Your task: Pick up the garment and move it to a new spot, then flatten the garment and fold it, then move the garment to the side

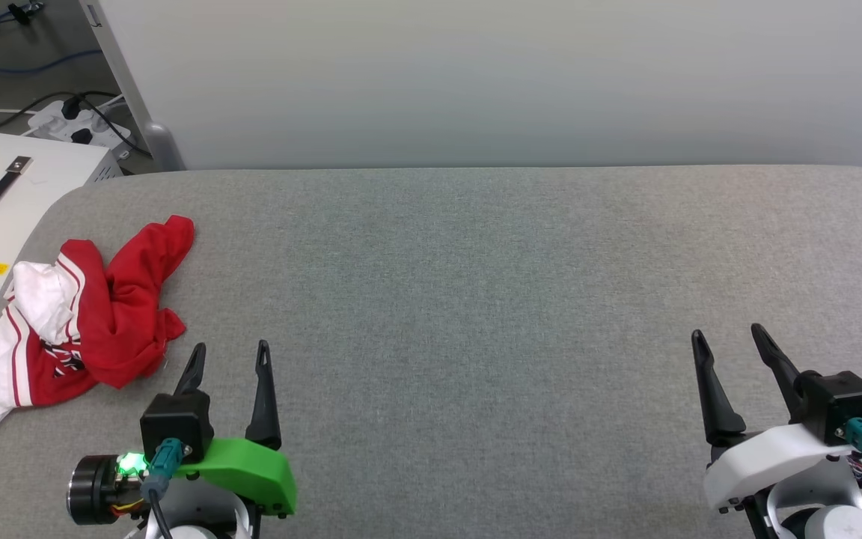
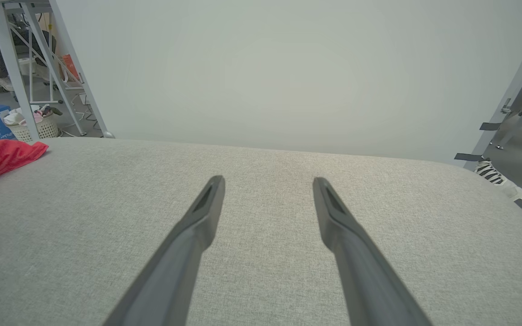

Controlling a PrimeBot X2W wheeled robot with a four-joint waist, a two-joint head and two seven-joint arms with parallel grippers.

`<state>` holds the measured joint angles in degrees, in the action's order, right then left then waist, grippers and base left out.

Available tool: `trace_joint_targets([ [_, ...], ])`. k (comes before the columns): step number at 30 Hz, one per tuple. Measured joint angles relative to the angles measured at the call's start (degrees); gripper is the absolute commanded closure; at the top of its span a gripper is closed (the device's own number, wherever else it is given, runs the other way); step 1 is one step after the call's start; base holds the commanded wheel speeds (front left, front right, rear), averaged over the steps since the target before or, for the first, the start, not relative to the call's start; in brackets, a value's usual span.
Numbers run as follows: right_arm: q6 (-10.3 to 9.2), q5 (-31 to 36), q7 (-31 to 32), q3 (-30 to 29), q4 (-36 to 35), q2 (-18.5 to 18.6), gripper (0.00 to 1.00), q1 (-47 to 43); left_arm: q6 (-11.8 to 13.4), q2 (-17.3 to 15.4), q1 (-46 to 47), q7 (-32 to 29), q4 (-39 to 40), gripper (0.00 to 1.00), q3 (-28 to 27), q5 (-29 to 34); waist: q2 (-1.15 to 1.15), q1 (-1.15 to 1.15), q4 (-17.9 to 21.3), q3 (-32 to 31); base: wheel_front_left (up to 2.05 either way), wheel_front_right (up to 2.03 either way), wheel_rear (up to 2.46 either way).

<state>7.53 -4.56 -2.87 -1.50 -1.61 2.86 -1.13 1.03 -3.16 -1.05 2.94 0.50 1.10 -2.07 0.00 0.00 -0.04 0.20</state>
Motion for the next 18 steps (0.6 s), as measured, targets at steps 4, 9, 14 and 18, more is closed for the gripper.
trace_joint_targets([
  [4, 0.0, -0.67, -0.49, -0.19, -0.29, 0.0, 0.0, -0.04, 0.07, 0.01, 0.0, 0.29, 0.02, 0.0, 0.1, -0.29, 0.0, 0.0, 0.01, 0.05, 0.0, 0.0, 0.0],
  [9, 0.0, -1.11, -1.11, -0.41, -0.33, 0.0, 0.0, -0.35, 0.07, 0.01, 0.01, 1.07, 0.04, 0.0, 0.18, -0.51, 0.0, 0.0, -0.01, 0.11, 0.0, 0.0, 0.0],
  [14, 0.0, -1.32, -1.77, -0.56, -0.35, 0.0, 0.0, -0.92, 0.07, 0.01, 0.01, 1.61, 0.02, 0.0, 0.24, -0.91, 0.0, 0.0, 0.0, 0.12, 0.0, 0.0, 0.0],
  [18, 0.0, -1.65, -2.08, -0.57, -0.46, 0.0, 0.0, -1.06, 0.07, 0.01, 0.01, 2.09, -0.02, 0.0, 0.31, -1.03, 0.0, 0.0, 0.08, 0.1, 0.0, 0.0, 0.0],
])
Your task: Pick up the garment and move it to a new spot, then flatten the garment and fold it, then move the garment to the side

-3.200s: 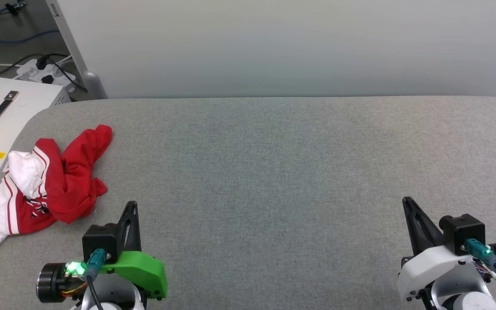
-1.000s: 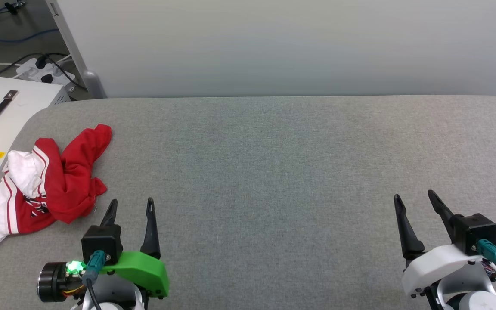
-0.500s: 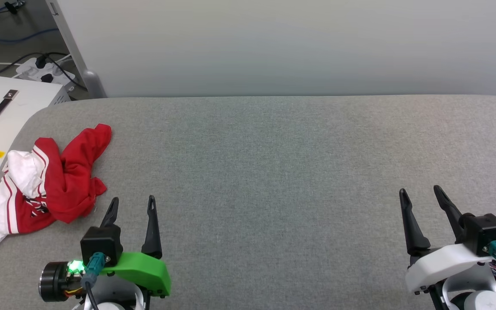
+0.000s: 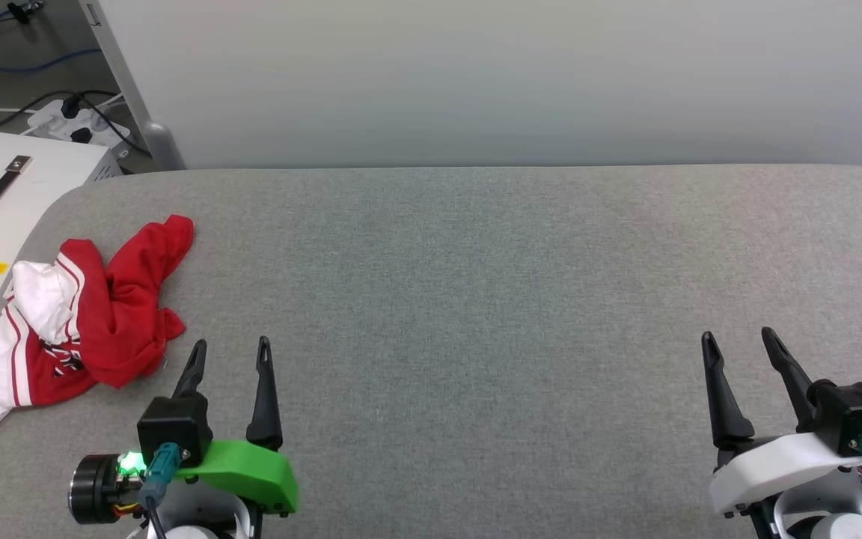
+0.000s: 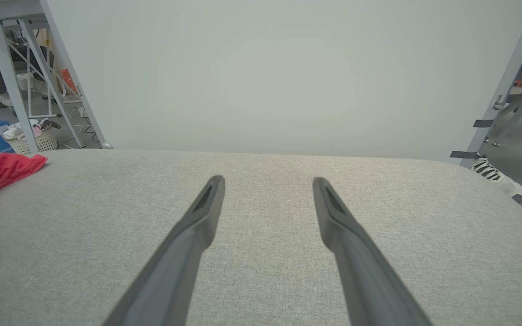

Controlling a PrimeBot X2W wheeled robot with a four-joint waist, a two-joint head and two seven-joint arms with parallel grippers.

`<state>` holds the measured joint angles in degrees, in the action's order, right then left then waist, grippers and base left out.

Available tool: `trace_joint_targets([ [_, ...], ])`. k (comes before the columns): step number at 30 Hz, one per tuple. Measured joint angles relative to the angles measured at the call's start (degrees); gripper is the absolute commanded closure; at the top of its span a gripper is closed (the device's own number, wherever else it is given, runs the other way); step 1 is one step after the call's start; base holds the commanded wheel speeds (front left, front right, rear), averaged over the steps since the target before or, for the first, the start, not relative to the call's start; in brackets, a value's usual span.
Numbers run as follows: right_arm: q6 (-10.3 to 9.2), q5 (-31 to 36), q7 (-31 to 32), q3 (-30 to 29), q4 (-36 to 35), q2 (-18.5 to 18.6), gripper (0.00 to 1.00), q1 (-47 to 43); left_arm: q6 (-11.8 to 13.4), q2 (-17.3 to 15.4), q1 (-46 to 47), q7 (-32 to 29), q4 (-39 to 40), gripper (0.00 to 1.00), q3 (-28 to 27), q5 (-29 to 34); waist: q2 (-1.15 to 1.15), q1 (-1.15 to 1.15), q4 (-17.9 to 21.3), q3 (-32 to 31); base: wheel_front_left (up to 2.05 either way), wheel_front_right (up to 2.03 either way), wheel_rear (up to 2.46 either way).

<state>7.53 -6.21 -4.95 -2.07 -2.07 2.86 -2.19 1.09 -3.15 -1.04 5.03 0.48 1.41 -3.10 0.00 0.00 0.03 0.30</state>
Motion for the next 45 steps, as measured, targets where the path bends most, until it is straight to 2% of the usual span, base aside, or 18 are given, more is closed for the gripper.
trace_joint_targets([
  [45, 0.0, -2.56, -5.43, 0.15, -1.48, 0.0, 0.0, -2.32, 0.16, 0.0, 0.04, 5.11, -0.87, 0.0, 2.13, -2.35, 0.0, 0.0, -0.32, 0.33, 0.0, 0.0, 0.0],
])
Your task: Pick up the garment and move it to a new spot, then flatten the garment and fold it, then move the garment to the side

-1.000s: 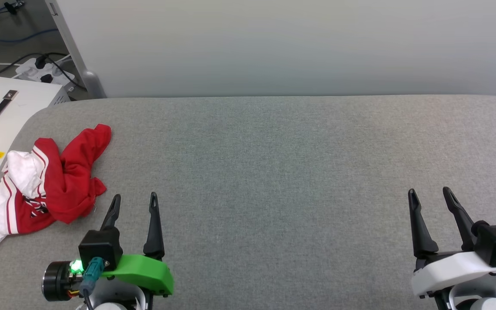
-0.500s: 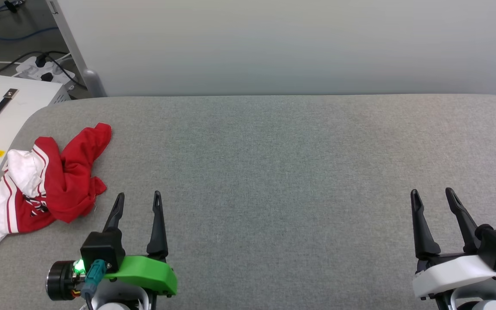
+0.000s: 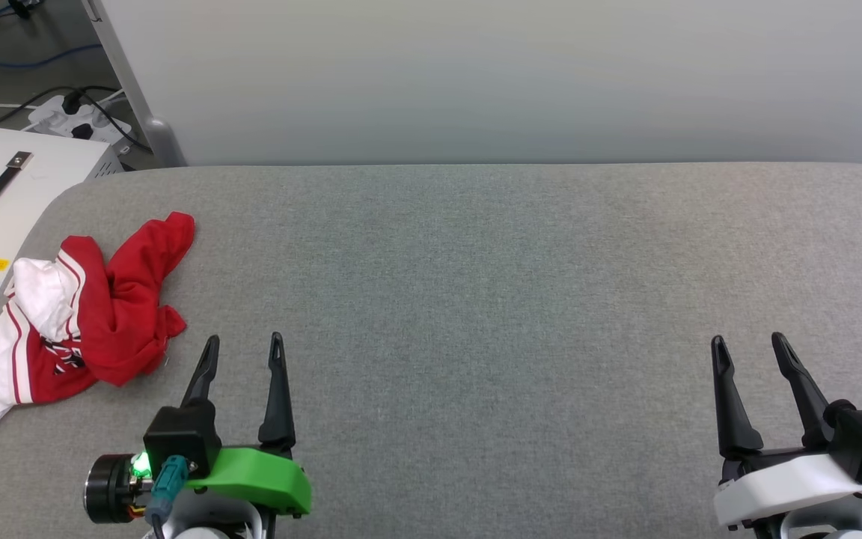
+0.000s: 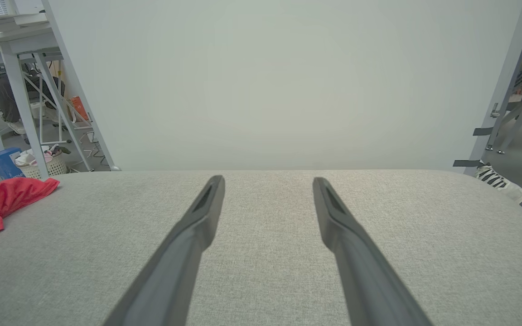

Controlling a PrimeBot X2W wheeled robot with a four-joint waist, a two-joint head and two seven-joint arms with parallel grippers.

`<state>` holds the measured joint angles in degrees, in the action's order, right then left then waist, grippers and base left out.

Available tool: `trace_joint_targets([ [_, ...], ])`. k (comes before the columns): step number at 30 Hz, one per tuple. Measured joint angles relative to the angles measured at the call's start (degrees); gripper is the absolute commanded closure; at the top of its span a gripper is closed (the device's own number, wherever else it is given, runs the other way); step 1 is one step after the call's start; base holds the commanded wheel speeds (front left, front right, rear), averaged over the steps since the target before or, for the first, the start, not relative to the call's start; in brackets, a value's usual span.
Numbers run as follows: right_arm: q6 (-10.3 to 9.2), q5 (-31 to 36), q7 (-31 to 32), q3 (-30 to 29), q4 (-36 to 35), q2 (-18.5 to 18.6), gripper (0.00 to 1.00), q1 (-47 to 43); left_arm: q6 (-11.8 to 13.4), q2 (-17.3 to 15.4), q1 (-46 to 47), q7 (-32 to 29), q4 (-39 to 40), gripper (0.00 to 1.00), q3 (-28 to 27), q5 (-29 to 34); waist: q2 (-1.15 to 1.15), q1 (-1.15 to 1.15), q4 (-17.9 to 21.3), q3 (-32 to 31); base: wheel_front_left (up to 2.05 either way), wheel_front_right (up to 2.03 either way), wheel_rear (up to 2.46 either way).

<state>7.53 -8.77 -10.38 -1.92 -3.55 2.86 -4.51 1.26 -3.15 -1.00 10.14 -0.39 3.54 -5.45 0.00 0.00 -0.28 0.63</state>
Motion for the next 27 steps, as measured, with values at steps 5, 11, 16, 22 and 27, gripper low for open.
trace_joint_targets([
  [5, 0.0, 0.02, -0.57, 0.36, -0.18, 0.0, 0.0, -0.12, 0.0, 0.0, 0.0, 0.79, -0.1, 0.0, 0.12, 0.0, 0.0, 0.0, 0.0, 0.05, 0.0, 0.0, 0.0],
  [11, 0.0, 0.19, -1.26, 0.37, -0.29, 0.0, 0.0, -0.16, 0.0, 0.01, 0.0, 1.53, -0.14, 0.0, 0.36, -0.08, 0.0, 0.0, -0.02, 0.35, 0.0, 0.0, 0.0],
  [16, 0.0, 0.19, -2.04, 0.16, -0.32, 0.0, 0.0, -0.35, -0.01, 0.01, 0.0, 2.22, -0.29, 0.0, 0.66, -0.24, 0.0, 0.0, -0.02, 0.56, 0.0, 0.0, 0.0],
  [22, 0.0, 0.15, -2.64, -0.05, -0.32, 0.0, 0.0, -0.56, -0.02, 0.01, 0.01, 2.96, -0.58, 0.0, 0.97, -0.62, 0.0, 0.0, -0.02, 0.73, 0.0, 0.0, 0.0],
  [27, 0.0, 0.03, -3.34, -0.16, -0.33, 0.0, 0.0, -1.26, -0.02, 0.01, 0.02, 3.52, -0.74, 0.0, 1.32, -0.81, 0.0, 0.0, -0.13, 0.88, 0.0, 0.0, 0.0],
])
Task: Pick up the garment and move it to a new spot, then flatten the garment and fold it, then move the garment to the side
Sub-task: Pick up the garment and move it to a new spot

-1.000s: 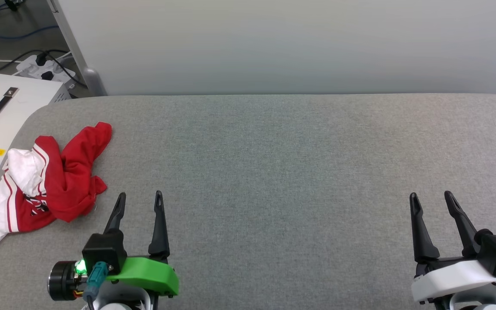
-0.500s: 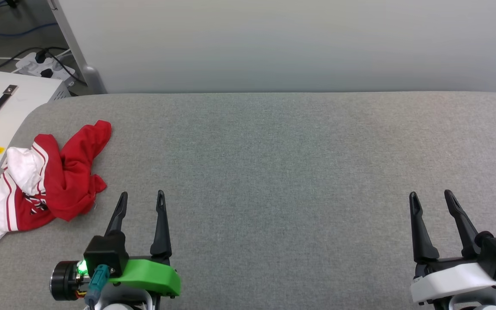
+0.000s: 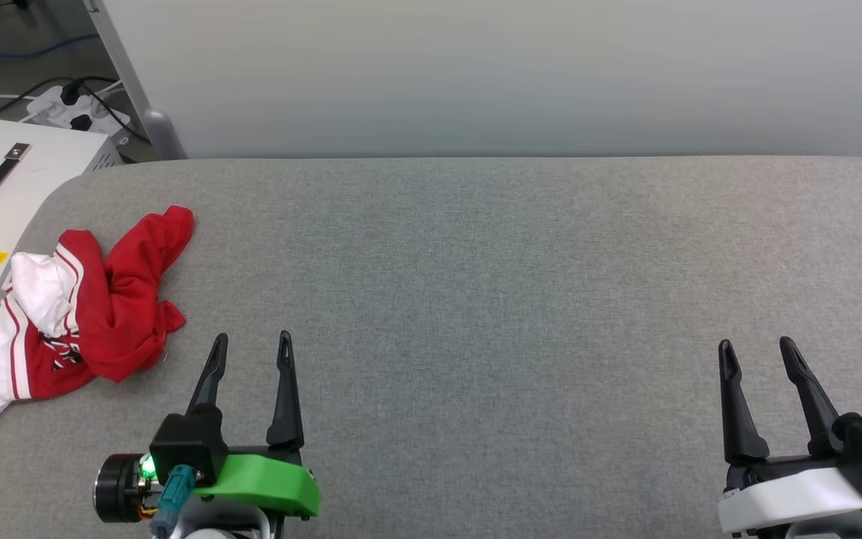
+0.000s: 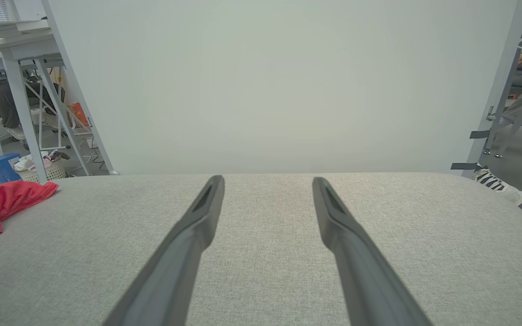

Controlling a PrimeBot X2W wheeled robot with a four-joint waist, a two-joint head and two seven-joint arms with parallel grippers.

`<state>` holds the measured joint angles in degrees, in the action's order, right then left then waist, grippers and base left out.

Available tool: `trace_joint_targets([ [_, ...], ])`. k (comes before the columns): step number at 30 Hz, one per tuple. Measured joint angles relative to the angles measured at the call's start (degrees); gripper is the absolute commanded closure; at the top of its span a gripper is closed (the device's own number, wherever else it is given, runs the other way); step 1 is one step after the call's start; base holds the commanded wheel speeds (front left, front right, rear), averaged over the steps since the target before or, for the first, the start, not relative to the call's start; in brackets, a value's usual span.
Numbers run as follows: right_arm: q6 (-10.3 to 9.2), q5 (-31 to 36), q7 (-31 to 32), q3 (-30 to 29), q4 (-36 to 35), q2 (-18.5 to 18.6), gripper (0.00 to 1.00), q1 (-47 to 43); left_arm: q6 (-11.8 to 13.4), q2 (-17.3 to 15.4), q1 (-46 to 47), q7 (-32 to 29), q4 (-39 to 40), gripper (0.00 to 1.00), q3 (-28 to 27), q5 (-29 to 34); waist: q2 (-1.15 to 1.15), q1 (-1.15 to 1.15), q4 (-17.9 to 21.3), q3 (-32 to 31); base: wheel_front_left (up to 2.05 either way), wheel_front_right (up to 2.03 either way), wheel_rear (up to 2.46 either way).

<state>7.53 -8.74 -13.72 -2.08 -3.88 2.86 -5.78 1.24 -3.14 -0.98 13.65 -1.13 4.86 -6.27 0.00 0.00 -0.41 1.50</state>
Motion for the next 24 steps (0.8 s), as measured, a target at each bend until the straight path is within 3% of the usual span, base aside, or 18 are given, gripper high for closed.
trace_joint_targets([
  [12, 0.0, -0.16, -0.77, -0.05, -0.15, 0.0, 0.0, -0.07, 0.04, 0.01, 0.62, 1.01, -0.43, 0.0, -0.05, -0.8, 0.0, 0.0, -1.6, 0.38, 0.0, 0.0, 0.0],
  [24, 0.0, -0.18, -1.0, 0.97, -0.3, -0.02, 0.0, -0.1, 0.53, 0.04, 1.48, 1.01, -1.2, 0.0, -1.93, -2.35, 0.0, 0.0, -6.51, 1.35, 0.0, 0.0, 0.0],
])
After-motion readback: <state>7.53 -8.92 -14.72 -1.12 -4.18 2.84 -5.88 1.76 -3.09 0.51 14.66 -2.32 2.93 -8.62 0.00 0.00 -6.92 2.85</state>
